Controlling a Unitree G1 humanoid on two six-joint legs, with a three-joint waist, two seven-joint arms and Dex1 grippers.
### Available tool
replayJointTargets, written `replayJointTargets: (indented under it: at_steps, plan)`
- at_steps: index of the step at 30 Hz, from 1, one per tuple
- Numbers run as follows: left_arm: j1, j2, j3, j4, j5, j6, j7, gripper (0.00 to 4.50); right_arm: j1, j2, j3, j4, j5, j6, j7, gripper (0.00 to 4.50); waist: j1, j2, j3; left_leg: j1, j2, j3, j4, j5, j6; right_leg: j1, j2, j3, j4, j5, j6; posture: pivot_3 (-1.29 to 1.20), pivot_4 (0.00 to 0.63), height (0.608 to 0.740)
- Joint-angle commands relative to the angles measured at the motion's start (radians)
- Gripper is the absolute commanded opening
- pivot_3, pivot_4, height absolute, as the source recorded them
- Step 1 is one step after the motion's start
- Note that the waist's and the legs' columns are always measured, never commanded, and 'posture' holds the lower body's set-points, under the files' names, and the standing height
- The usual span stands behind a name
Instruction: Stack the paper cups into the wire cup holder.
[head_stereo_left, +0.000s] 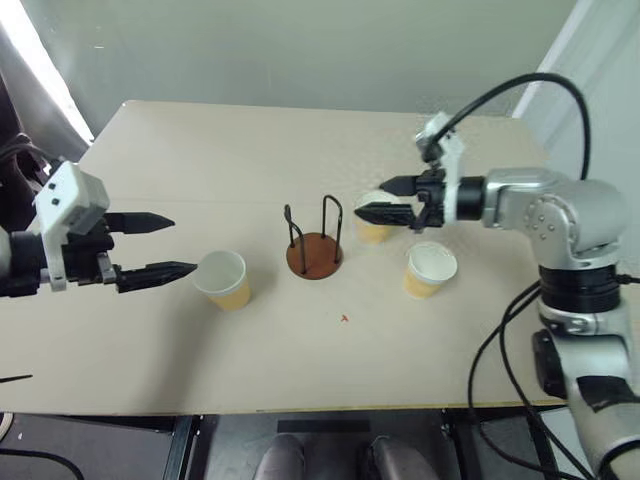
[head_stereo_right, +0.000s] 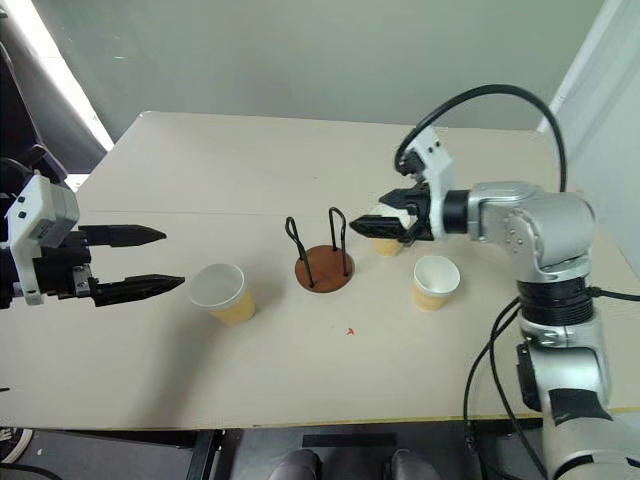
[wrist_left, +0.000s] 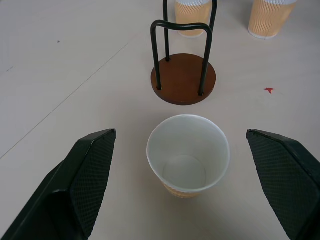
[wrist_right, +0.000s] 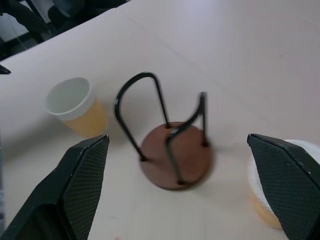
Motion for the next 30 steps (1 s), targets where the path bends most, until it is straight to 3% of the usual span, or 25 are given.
replayJointTargets:
  at_steps: [1, 23, 26, 30]
  plan:
    - [-0.008, -0.003, 0.029, -0.043, -0.020, 0.001, 0.012, 4.45, -0.031, 0.091, -0.029, -0.012, -0.013, 0.075, -0.144, 4.50, 0.000, 0.000, 0.000, 0.001, 0.000, 0.000, 0.000, 0.000, 0.000, 0.000, 0.000, 0.000, 0.001, 0.000, 0.000, 0.00, 0.150, 0.740]
    - [-0.002, -0.013, 0.025, -0.102, -0.046, 0.032, 0.058, 4.45, -0.034, 0.271, 0.062, 0.171, -0.105, -0.060, -0.337, 4.50, 0.002, 0.000, 0.000, 0.000, 0.000, -0.001, -0.001, 0.001, -0.003, -0.002, 0.001, 0.000, 0.001, 0.001, -0.002, 0.00, 0.150, 0.740]
    - [0.006, -0.011, 0.034, -0.107, -0.048, 0.036, 0.061, 4.50, -0.035, 0.276, 0.076, 0.185, -0.118, -0.083, -0.336, 3.92, 0.002, 0.000, 0.000, 0.000, 0.000, -0.001, -0.001, 0.001, -0.003, -0.003, 0.001, 0.000, 0.001, 0.001, -0.002, 0.00, 0.150, 0.740]
    - [0.016, -0.007, 0.047, -0.105, -0.046, 0.035, 0.063, 4.50, -0.035, 0.270, 0.087, 0.192, -0.127, -0.100, -0.328, 2.52, 0.002, 0.000, 0.000, 0.000, 0.000, -0.001, -0.001, 0.001, -0.003, -0.003, 0.001, 0.000, 0.001, 0.001, -0.002, 0.00, 0.150, 0.740]
